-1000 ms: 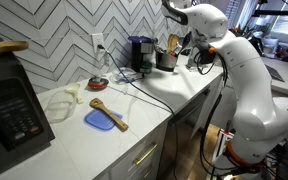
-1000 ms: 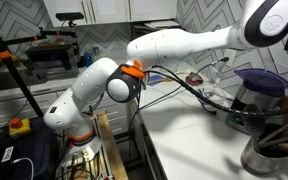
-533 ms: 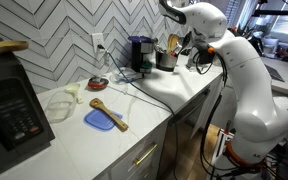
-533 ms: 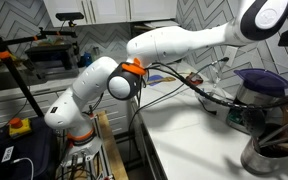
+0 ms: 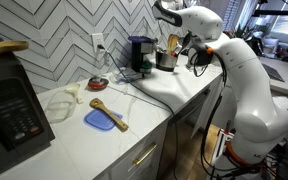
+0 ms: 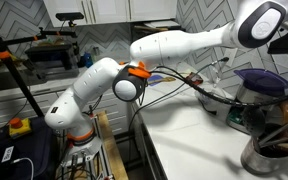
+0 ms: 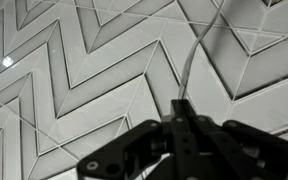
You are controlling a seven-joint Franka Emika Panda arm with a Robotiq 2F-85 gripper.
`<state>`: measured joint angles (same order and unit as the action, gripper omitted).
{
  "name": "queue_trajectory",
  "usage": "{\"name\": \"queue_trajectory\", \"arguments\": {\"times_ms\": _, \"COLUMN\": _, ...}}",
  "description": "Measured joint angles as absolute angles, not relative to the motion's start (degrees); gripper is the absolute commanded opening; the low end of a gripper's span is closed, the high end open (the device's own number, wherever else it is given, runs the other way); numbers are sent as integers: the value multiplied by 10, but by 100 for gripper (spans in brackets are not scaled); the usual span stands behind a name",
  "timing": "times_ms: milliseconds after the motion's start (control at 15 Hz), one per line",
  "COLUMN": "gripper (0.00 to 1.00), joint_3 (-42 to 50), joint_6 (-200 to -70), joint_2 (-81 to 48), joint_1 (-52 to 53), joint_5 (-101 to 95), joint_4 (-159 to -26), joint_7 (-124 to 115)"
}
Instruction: Put the silver spatula from the top of the coffeemaker in the silver holder
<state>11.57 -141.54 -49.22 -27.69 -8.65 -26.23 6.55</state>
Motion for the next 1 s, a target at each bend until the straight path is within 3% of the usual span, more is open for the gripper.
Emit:
{"name": "queue_trajectory", "arguments": {"times_ms": 800, "gripper": 1, "joint_3": 54, "joint_6": -1416, "joint_2": -493, "joint_1": -306, "joint_5": -38, "joint_4": -261, "joint_7": 230}}
{"name": "queue_trajectory", "arguments": {"times_ms": 867, "gripper": 27, "joint_3": 53, "joint_6": -1416, "joint_2": -493, "joint_1": -309, "joint_5": -37, "joint_4": -261, "joint_7": 236}}
{"name": "queue_trajectory", "arguments": {"times_ms": 933, "gripper": 28, "joint_3": 52, "joint_6": -1416, "joint_2": -493, "joint_1": -311, "joint_5": -36, "joint_4": -261, "joint_7": 241}}
{"name": "queue_trajectory", "arguments": {"times_ms": 1000, "gripper": 35, "joint_3": 50, "joint_6": -1415, "joint_2": -493, "joint_1": -312, "joint_5": -34, "joint_4": -261, "joint_7": 245}}
